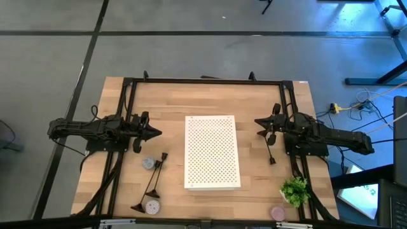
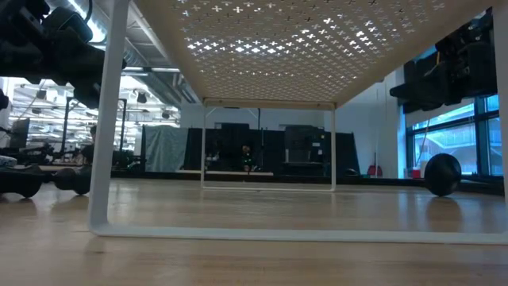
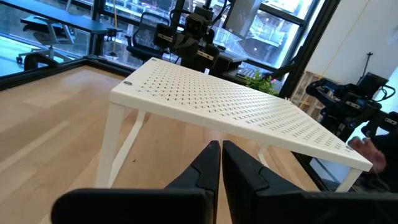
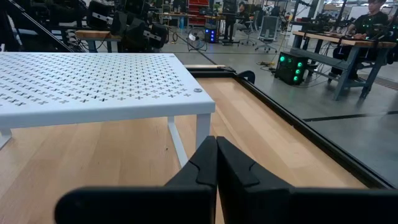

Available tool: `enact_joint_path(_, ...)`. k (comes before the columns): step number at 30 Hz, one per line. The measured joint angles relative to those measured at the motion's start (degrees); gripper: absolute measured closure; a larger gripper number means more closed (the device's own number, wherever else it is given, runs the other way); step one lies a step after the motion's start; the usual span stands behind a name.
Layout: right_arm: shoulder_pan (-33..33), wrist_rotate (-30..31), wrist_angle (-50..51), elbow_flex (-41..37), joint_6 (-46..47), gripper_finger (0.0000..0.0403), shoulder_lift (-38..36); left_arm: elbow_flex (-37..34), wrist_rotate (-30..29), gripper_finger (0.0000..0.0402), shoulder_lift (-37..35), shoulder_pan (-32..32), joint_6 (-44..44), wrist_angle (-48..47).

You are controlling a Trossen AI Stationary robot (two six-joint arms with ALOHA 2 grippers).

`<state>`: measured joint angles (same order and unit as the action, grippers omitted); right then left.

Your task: Pick & Place candle stick holders

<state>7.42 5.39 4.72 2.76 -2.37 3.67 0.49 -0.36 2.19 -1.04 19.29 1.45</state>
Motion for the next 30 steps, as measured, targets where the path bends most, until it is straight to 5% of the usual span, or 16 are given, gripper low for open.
enact_joint_path(8, 0.11, 2.16, -0.25, 0.00, -15.99, 0.0402, -0.01, 0.00, 0.00, 0.0391, -0.01, 0.02, 0.02, -0.01)
enact_joint_path(16, 0.17, 4.30, -1.36, 0.00, -19.54, 0.0402, 0.01, 0.00, -0.02, 0.0391, 0.00, 0.02, 0.00, -0.02)
enact_joint_path(22, 0.17, 4.43, -4.21, 0.00, -18.52, 0.0402, 0.01, -0.01, -0.01, 0.0389, 0.00, 0.01, 0.00, -0.01)
enact_joint_path(30, 0.17, -0.92, -22.97, 0.02, -0.88, 0.0402, 0.13, -0.02, -0.01, 0.0391, 0.00, 0.01, 0.01, 0.00)
